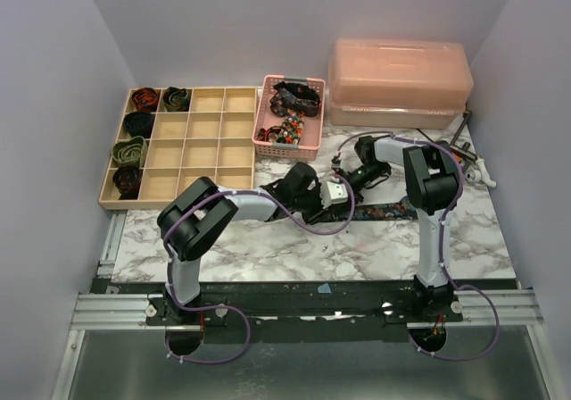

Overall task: Roll the ties
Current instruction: Roll the tie at the center of the board.

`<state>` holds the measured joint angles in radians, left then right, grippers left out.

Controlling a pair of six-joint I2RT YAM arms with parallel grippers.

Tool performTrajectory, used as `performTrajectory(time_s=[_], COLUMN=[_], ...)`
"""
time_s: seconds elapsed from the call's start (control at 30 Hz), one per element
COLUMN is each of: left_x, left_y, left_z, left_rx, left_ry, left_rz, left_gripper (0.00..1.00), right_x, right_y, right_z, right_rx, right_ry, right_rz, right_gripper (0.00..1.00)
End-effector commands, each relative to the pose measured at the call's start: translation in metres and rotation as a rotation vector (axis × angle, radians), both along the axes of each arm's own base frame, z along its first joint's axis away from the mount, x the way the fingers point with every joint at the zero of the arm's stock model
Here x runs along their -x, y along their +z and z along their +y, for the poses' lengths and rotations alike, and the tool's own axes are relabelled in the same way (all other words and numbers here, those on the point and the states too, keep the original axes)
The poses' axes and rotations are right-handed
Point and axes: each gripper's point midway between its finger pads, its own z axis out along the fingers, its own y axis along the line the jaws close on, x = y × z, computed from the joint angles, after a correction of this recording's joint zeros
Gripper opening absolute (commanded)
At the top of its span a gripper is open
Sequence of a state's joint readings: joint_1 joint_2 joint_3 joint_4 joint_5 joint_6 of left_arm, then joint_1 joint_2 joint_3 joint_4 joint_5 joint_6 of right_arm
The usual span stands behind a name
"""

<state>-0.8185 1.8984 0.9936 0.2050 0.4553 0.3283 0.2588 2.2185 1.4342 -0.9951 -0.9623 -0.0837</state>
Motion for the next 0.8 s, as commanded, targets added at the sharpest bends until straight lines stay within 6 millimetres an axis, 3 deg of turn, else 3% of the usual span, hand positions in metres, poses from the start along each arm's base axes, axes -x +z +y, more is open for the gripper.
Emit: performTrajectory(time_s=[0.0,0.13,0.27,0.37,0.63,0.77], left_x=[0.018,0.016,0.014,0.016,0.018,0.016], left_y=[-0.056,-0.035,0.004,0.017,0.01,-0.004], left_z=[0.039,0.033,0.028,0.023,0.011,0.001], left_rx=[-0.201,-0.058,0.165,0.238,0.32,0.332], left_ry=[0.066,0.066,0.028,-0.005,-0.074,-0.073], left_rz=[0.13,0.124,0.085,0.059,0.014,0.013], left_gripper=[0.41,0.56,0.67,0.7,0.67,0.64], right_x=[0.016,0.012,0.009,0.007,0.007,0.008], right_y=[-0.058,-0.076,-0.088,-0.093,-0.1,-0.103], right_z=[-0.022,-0.038,-0.051,-0.055,-0.061,-0.062], right_rx=[0.165,0.24,0.274,0.276,0.24,0.216], right_ry=[0.104,0.132,0.144,0.143,0.132,0.12], right_rz=[-0.029,-0.092,-0.124,-0.121,-0.071,-0.044], right_gripper=[0.01,0.01,0.01,0.01,0.01,0.01])
